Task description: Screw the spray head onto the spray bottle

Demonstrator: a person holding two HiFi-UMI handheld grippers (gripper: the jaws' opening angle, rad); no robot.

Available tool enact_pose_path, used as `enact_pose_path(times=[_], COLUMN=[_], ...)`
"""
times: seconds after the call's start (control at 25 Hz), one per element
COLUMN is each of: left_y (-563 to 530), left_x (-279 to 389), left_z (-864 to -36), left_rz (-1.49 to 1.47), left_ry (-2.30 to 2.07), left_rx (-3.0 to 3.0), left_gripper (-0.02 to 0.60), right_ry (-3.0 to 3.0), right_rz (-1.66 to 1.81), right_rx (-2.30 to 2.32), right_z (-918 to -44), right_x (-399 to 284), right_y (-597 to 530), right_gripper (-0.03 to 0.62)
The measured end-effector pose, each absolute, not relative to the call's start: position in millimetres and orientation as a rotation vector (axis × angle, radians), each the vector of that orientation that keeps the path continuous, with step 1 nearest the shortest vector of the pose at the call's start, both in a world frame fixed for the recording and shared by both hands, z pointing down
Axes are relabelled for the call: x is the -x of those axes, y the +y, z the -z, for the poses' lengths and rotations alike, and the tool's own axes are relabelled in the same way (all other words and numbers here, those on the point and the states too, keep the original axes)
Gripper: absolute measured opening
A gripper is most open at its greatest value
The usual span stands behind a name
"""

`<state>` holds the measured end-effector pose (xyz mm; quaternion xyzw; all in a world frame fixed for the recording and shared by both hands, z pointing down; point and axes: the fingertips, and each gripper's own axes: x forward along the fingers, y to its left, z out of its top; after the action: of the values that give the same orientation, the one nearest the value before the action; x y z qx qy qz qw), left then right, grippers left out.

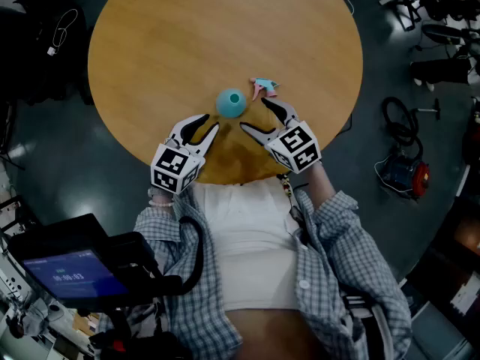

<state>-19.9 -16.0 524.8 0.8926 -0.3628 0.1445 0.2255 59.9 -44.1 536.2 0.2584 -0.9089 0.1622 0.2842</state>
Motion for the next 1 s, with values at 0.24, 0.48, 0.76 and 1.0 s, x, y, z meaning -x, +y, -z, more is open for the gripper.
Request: enact_pose_path(times=[0.24, 0.48, 0.76, 1.0], left_y=[-16, -14, -15, -13], left_x=[22, 25, 31, 33], left_z=[-523, -523, -523, -525], left_rz=[-0.381, -0.376, -0.373, -0.386], left_ry=[-1.006, -1.028, -1.07, -1.076], left_rx=[-2.453, -2.444, -2.427, -2.421], left_gripper=[0.172, 0.172, 0.172, 0.172], right_ry=[-2.405, -2.398, -2.388, -2.409], right_rz=[-0.369, -0.335, -0.328, -0.305], right_rx=[-0.594, -0.496, -0.465, -0.479], right_z=[-547, -558, -570, -572], right_x=[-39, -18, -7, -2], right_y=[-56, -54, -46, -51], right_gripper=[0.334, 0.339, 0.341, 0.341])
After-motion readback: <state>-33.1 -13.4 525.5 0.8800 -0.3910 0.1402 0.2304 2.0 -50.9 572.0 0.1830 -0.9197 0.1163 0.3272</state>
